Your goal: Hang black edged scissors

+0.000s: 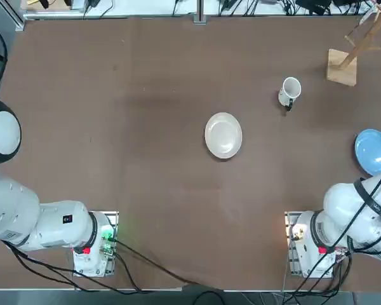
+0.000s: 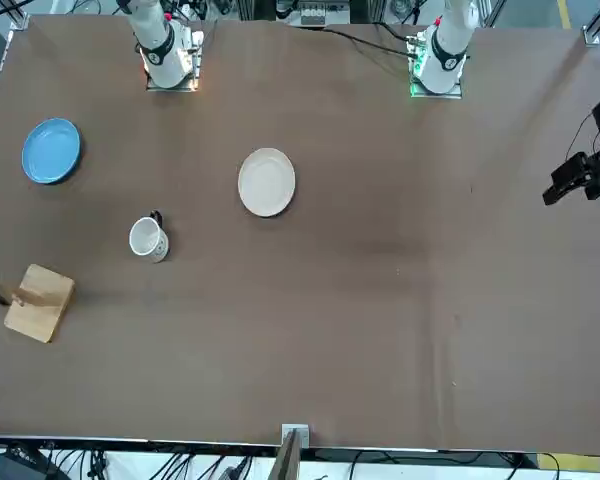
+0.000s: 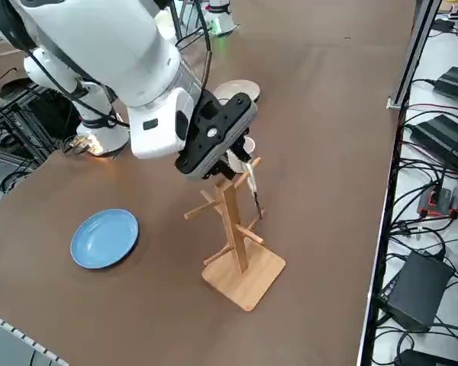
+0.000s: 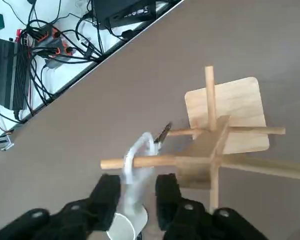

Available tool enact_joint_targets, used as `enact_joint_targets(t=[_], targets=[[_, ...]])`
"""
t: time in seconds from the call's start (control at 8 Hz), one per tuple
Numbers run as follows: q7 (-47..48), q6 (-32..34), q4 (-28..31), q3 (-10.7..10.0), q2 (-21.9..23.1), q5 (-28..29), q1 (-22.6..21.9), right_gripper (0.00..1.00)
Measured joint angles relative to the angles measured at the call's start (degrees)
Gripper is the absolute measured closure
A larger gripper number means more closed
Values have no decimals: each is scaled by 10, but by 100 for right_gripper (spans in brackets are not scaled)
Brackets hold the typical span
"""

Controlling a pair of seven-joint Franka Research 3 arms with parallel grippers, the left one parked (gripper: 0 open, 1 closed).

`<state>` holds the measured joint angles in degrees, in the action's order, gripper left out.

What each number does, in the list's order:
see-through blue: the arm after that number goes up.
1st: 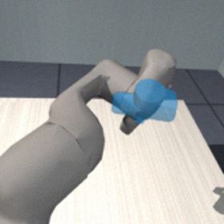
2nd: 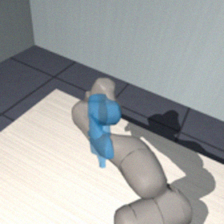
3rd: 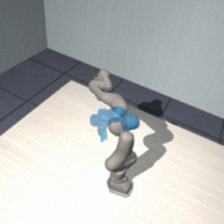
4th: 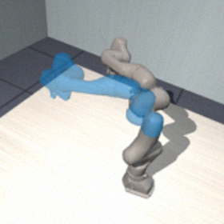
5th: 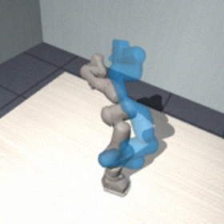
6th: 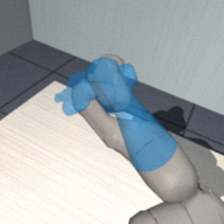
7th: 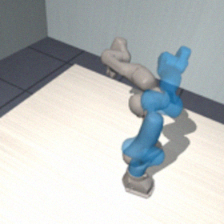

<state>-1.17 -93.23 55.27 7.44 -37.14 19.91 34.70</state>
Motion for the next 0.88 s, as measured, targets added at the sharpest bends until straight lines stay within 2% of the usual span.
enact_joint_targets(t=[0.38, 0.5, 0.75, 0.88], targets=[[-1, 34, -7, 3, 13, -18, -7, 1], [-1, 61, -14, 6, 30, -54, -16, 0], [0, 116, -21, 10, 80, -133, -64, 0], [1, 141, -21, 10, 102, -156, -89, 0]])
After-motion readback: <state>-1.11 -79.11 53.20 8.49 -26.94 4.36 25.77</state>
